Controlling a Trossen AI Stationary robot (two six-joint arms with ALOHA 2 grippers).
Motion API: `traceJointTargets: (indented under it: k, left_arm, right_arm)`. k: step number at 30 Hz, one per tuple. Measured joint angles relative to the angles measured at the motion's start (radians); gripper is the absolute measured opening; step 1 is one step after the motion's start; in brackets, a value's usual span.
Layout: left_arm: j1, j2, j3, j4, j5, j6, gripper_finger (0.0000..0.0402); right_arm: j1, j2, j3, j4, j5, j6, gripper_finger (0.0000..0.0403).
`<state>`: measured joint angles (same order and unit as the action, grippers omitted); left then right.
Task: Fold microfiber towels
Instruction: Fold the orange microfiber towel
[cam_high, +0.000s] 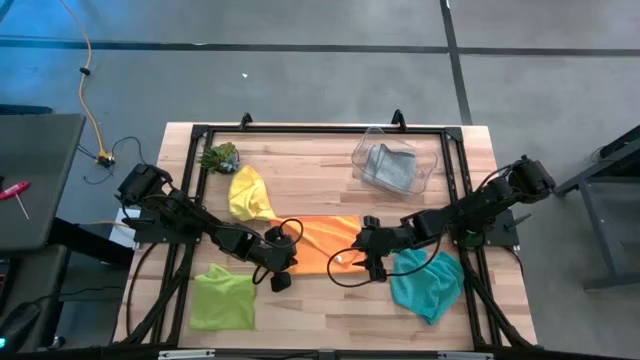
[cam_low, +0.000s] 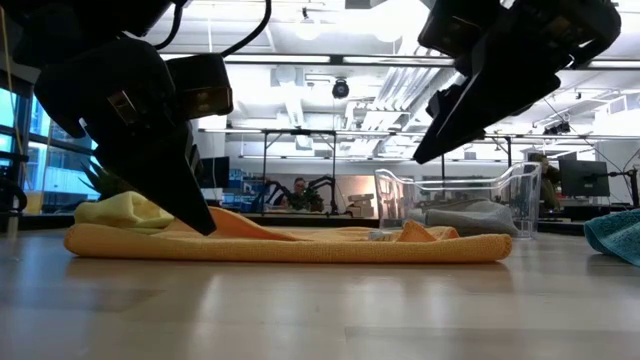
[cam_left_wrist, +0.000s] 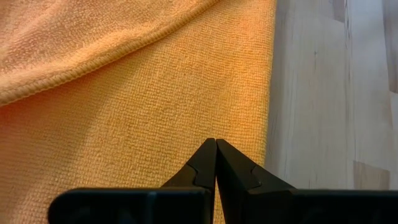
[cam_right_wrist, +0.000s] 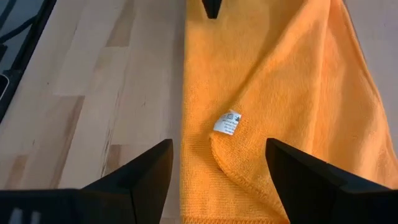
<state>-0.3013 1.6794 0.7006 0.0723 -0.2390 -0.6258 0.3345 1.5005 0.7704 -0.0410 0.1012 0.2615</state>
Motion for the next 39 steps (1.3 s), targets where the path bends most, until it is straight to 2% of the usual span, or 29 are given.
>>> traceJointTargets:
  k: [15,26,39]
  left_arm:
    - [0.0,0.0,0.0,0.0,0.0,0.0,0.0]
    - [0.0,0.0,0.0,0.0,0.0,0.004,0.0]
    - [0.0,0.0,0.0,0.003,-0.008,0.0,0.0]
  right_arm:
    - [0.0,0.0,0.0,0.009,0.0,-0.023,0.025]
    - [0.0,0.003,0.039,-0.005,0.0,-0.14,0.025]
    - [0.025,0.17,0.039,0.064,-0.013,-0.243,0.025]
